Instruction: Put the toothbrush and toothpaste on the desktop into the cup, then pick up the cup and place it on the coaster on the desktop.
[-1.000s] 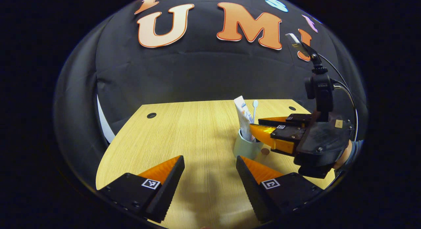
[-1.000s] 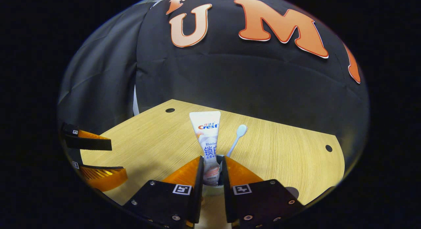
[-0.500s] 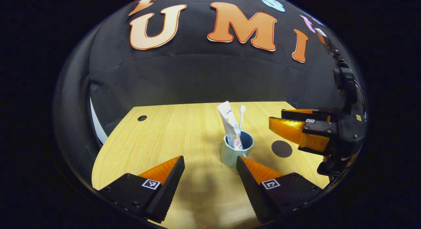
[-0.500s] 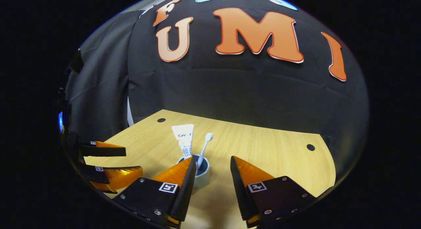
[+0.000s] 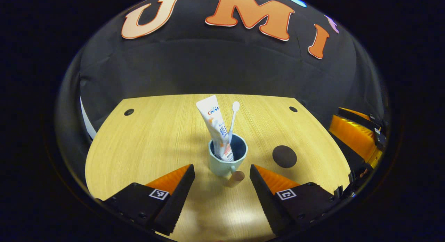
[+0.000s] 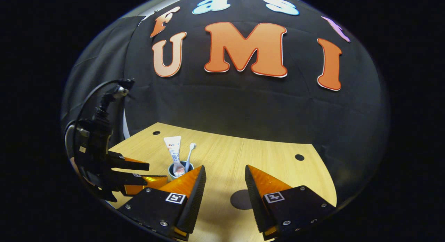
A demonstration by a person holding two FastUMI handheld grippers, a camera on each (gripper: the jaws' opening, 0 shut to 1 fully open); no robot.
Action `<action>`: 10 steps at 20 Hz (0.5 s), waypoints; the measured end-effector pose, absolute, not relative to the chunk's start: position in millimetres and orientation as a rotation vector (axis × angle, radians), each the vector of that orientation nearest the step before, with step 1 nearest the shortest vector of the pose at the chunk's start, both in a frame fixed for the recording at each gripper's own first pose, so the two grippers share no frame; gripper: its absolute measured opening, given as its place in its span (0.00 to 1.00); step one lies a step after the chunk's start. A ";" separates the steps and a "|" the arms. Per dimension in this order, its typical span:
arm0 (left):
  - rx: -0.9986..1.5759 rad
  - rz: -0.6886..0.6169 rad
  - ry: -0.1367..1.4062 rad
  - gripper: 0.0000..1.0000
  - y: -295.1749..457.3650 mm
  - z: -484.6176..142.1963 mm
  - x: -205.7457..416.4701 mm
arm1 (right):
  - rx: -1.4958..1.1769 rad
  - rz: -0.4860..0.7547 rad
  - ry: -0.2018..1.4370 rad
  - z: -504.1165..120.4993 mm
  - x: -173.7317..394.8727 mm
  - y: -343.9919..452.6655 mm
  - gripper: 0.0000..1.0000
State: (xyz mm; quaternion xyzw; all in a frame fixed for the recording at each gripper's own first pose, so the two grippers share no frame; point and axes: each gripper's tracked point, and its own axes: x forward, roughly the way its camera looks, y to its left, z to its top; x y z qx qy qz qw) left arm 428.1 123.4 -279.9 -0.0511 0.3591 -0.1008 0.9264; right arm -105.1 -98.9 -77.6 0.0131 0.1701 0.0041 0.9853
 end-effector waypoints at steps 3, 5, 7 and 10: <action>-0.118 -0.192 0.793 0.97 115.1 -292.6 432.5 | 0.036 -0.011 0.345 -72.5 -119.2 -111.7 0.67; -0.132 -0.185 0.854 0.97 109.7 -303.8 431.7 | 0.042 -0.020 0.349 -72.6 -126.2 -117.6 0.67; -0.138 -0.175 0.904 0.97 104.4 -317.0 433.7 | 0.041 -0.028 0.359 -77.2 -133.9 -123.3 0.67; -0.119 -0.150 0.958 0.96 102.8 -331.7 440.1 | 0.049 -0.043 0.378 -82.8 -145.0 -131.5 0.68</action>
